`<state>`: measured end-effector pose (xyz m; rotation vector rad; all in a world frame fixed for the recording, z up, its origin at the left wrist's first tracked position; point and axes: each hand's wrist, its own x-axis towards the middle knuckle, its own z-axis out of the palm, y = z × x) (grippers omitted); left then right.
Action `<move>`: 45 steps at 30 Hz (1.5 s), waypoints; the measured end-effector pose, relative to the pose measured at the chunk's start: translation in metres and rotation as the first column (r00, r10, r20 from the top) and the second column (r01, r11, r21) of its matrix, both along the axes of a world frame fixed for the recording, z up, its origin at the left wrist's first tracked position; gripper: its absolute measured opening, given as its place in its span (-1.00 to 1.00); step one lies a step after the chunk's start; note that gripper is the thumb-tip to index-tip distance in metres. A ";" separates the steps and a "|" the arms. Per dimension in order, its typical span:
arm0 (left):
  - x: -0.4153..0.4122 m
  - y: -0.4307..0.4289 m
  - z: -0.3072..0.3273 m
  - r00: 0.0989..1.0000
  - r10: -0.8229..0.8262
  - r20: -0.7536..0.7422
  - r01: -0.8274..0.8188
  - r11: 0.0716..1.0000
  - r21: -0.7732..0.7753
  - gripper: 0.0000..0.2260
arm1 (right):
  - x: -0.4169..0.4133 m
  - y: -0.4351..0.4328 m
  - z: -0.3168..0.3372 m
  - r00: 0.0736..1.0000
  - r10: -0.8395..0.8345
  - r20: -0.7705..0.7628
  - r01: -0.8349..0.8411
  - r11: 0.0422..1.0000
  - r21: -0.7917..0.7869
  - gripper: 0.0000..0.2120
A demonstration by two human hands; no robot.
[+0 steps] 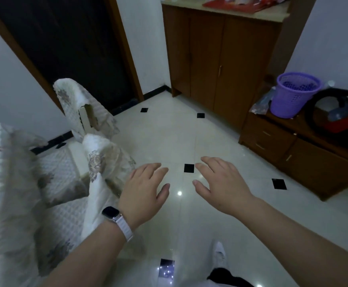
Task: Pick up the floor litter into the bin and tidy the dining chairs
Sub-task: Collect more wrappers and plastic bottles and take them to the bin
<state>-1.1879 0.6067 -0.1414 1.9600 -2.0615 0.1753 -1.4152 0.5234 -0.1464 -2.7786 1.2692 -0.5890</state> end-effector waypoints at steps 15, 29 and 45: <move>-0.020 -0.210 0.029 0.994 0.035 0.100 -0.033 0.999 -0.015 -0.64 | -0.015 -0.225 0.016 0.994 0.103 0.044 -0.102 0.995 -0.021 -0.54; 0.088 -0.418 0.006 0.997 0.061 -0.042 -0.065 0.990 -0.126 -0.65 | 0.095 -0.436 0.020 0.979 0.167 -0.120 -0.174 0.984 -0.047 -0.55; 0.227 -0.593 0.021 0.988 0.140 -0.064 -0.147 0.979 -0.138 -0.65 | 0.259 -0.626 0.033 0.954 0.284 -0.092 -0.289 0.956 -0.049 -0.57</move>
